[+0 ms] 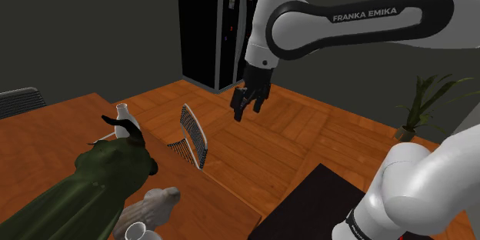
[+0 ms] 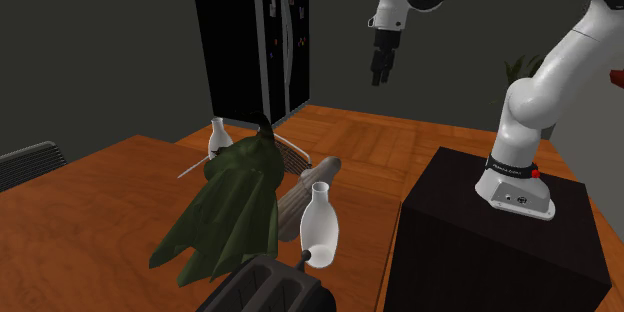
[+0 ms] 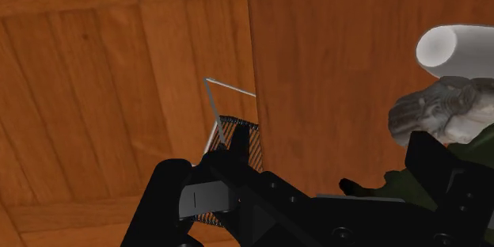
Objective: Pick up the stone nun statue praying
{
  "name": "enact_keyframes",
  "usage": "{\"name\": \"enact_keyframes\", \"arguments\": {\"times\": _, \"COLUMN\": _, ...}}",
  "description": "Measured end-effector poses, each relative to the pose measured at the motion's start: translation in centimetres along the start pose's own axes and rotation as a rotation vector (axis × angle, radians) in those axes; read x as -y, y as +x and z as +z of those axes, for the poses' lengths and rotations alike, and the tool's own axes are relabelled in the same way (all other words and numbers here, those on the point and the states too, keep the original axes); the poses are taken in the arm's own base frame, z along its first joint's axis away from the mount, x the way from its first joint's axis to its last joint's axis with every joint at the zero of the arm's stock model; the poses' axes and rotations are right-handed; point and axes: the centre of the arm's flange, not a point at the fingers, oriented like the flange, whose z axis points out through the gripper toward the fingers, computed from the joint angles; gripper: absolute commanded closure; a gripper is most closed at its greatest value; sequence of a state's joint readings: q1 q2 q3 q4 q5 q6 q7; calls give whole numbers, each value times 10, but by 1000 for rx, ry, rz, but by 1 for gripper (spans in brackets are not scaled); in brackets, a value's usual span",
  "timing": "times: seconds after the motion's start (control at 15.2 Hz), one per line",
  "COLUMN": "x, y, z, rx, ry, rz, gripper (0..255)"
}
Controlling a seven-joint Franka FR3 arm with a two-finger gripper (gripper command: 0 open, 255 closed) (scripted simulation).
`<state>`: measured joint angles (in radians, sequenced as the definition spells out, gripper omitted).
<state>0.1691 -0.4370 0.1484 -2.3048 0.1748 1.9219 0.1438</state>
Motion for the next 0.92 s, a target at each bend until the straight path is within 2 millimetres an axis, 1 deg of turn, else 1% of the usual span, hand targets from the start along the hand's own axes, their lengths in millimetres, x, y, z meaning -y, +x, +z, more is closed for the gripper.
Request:
{"name": "enact_keyframes", "arguments": {"times": 0.07, "x": 5, "y": 4, "z": 7, "rx": 5, "ry": 5, "rz": -11, "gripper": 0}}
{"name": "enact_keyframes", "arguments": {"times": 0.2, "x": 26, "y": 15, "z": 24, "rx": 15, "ry": 15, "rz": -35, "gripper": 0}}
{"name": "enact_keyframes", "arguments": {"times": 0.4, "x": 54, "y": 23, "z": 50, "rx": 31, "ry": 29, "rz": -69, "gripper": 0}}
{"name": "enact_keyframes", "arguments": {"times": 0.66, "x": 95, "y": 38, "z": 81, "rx": 51, "ry": 49, "rz": -115, "gripper": 0}}
{"name": "enact_keyframes", "arguments": {"times": 0.73, "x": 102, "y": 41, "z": 88, "rx": 56, "ry": 53, "rz": -127, "gripper": 0}}
{"name": "enact_keyframes", "arguments": {"times": 0.79, "x": 114, "y": 42, "z": 94, "rx": 61, "ry": 58, "rz": -138, "gripper": 0}}
{"name": "enact_keyframes", "arguments": {"times": 0.86, "x": 123, "y": 46, "z": 102, "rx": 65, "ry": 63, "rz": -150, "gripper": 0}}
{"name": "enact_keyframes", "arguments": {"times": 0.92, "x": 133, "y": 45, "z": 112, "rx": 71, "ry": 68, "rz": -161, "gripper": 0}}
